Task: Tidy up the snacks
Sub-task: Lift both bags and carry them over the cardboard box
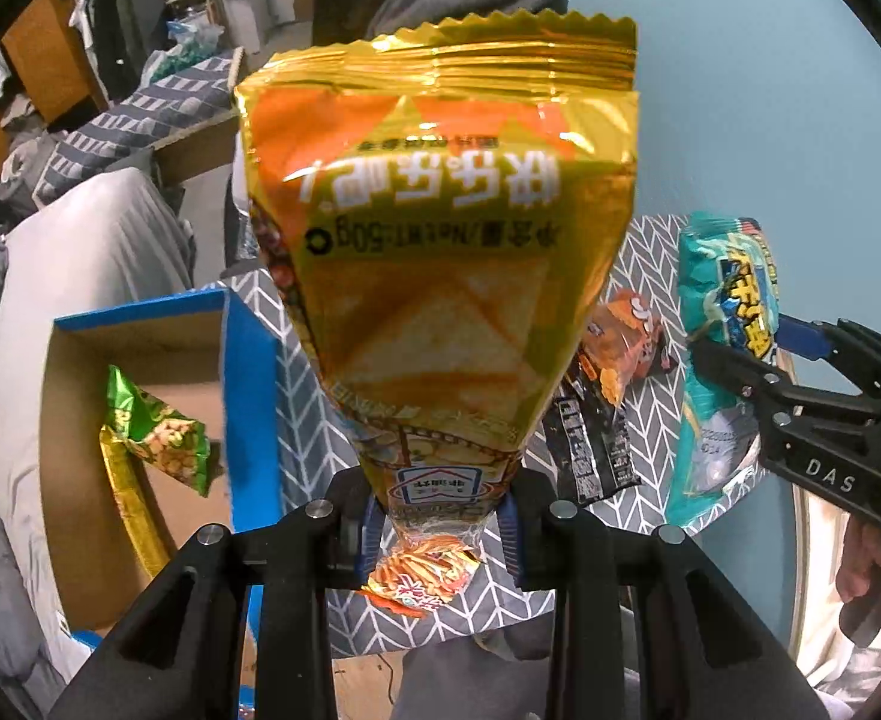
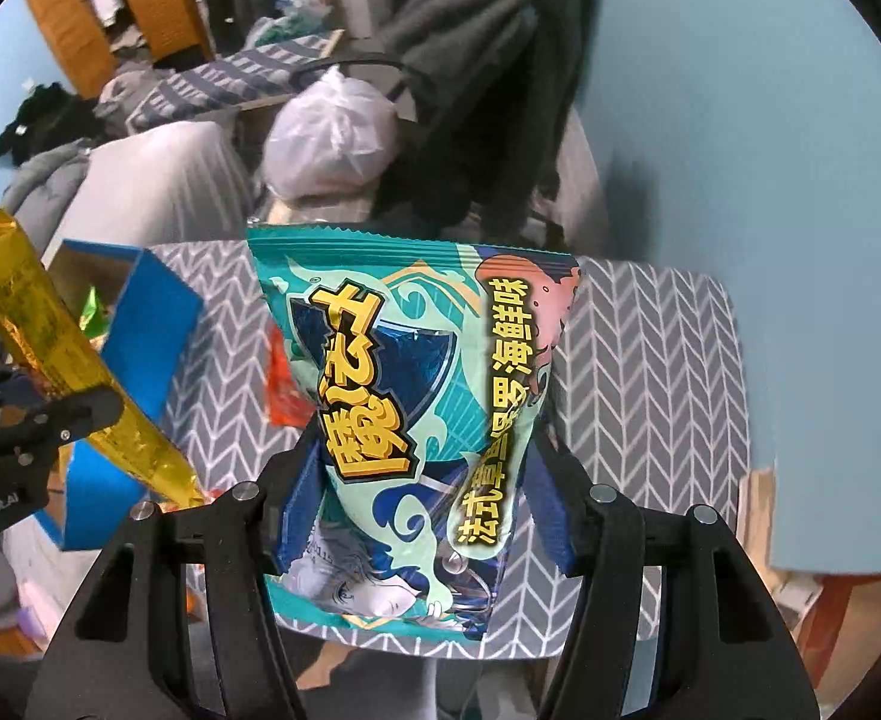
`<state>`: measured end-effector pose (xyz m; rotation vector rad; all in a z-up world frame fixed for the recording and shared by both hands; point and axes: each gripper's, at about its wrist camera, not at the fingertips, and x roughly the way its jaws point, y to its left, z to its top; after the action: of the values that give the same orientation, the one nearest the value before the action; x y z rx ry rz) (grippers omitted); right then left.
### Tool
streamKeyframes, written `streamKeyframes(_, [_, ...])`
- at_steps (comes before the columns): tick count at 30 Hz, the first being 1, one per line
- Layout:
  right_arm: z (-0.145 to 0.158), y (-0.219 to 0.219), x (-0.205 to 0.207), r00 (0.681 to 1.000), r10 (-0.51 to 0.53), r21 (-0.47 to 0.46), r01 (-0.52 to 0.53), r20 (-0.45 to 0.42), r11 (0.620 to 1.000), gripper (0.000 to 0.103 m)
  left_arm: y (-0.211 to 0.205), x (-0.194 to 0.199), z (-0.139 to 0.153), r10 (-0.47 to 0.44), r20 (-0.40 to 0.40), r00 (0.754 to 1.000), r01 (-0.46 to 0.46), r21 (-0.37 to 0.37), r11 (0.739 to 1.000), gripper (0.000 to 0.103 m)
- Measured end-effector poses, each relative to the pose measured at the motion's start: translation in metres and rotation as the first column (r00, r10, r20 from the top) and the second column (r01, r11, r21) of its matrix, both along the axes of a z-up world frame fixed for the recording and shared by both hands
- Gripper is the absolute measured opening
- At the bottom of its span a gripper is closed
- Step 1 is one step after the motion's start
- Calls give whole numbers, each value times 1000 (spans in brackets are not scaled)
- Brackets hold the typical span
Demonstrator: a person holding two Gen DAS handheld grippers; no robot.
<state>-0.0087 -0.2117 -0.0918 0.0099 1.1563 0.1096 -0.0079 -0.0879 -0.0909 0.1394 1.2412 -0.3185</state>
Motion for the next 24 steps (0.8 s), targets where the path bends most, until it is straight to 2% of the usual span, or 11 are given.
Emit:
streamKeyframes(14, [14, 59, 29, 984, 175, 42, -176, 32, 984, 60, 51, -6, 22, 139, 24, 990, -139, -12, 990, 32])
streamKeyframes(24, [17, 119, 49, 954, 296, 86, -299, 54, 950, 60, 109, -6, 28, 273, 27, 962, -272, -18, 962, 32])
